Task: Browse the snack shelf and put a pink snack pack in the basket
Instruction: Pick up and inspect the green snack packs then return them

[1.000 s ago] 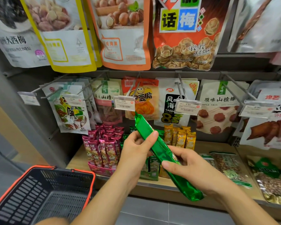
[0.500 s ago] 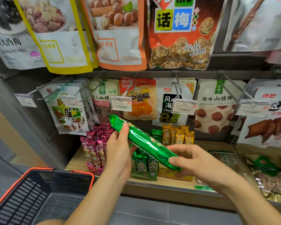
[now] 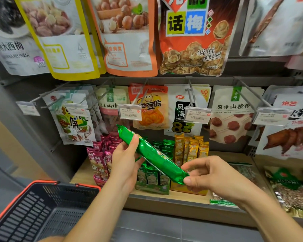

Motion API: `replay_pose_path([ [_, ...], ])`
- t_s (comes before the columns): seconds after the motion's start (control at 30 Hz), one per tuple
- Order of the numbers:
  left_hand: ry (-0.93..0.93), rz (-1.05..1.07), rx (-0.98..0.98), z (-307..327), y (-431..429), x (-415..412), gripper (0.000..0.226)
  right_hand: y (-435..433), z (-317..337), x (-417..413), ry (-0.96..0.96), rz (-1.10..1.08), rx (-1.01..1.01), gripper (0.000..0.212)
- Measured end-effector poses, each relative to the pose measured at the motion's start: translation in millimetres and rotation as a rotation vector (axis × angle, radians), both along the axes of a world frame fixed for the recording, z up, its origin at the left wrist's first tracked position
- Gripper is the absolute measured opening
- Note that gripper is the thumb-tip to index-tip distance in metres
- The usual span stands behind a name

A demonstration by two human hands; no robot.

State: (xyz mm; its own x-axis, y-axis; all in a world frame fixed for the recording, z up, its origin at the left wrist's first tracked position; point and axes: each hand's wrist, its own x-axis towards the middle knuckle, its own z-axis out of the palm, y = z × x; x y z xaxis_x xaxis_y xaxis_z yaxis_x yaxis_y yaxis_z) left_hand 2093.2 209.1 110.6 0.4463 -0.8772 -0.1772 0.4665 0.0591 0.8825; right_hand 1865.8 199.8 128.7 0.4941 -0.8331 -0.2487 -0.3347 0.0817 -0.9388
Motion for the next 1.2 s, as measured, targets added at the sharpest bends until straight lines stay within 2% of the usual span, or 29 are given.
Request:
replay_pose_path([
  [0.1,-0.019,-0.056,-0.021,3,0,6,0.04,-1,-3,-1,0.125,-0.097,-0.142,0.031],
  [0.27,-0.217,-0.1,0.071,12,2,17,0.065,0,-4,1,0.287,-0.129,-0.471,0.043],
  [0.33,-0.293,-0.052,0.129,13,1,25,0.052,2,-5,3,0.3,-0.111,-0.544,0.05],
  [0.43,-0.264,-0.026,0.149,15,0,41,0.023,3,-5,4,0.254,-0.044,-0.555,0.053],
  [0.53,-0.312,-0.114,0.136,21,6,50,0.021,0,-5,7,0.362,0.139,-0.443,0.059],
  [0.63,-0.545,-0.184,0.118,27,13,51,0.027,-3,-9,13,0.429,0.289,-0.343,0.054],
  [0.77,-1.044,-0.358,0.031,32,24,38,0.035,1,-13,34,0.242,0.299,-0.258,0.048],
  [0.8,-1.119,-0.419,0.012,32,27,32,0.035,2,-14,40,0.202,0.292,-0.256,0.047],
  [0.97,-1.113,-0.611,0.003,41,27,20,0.035,3,-17,55,0.154,0.243,-0.413,0.033],
  [1.1,-0.948,-0.776,0.055,52,15,33,0.044,-3,-16,54,0.189,0.147,-0.486,0.035],
  [1.13,-0.955,-0.759,0.062,50,8,37,0.044,-4,-15,54,0.201,0.119,-0.502,0.036],
  [1.2,-1.122,-0.587,0.089,36,-13,45,0.04,-6,-9,52,0.199,0.074,-0.563,0.048],
])
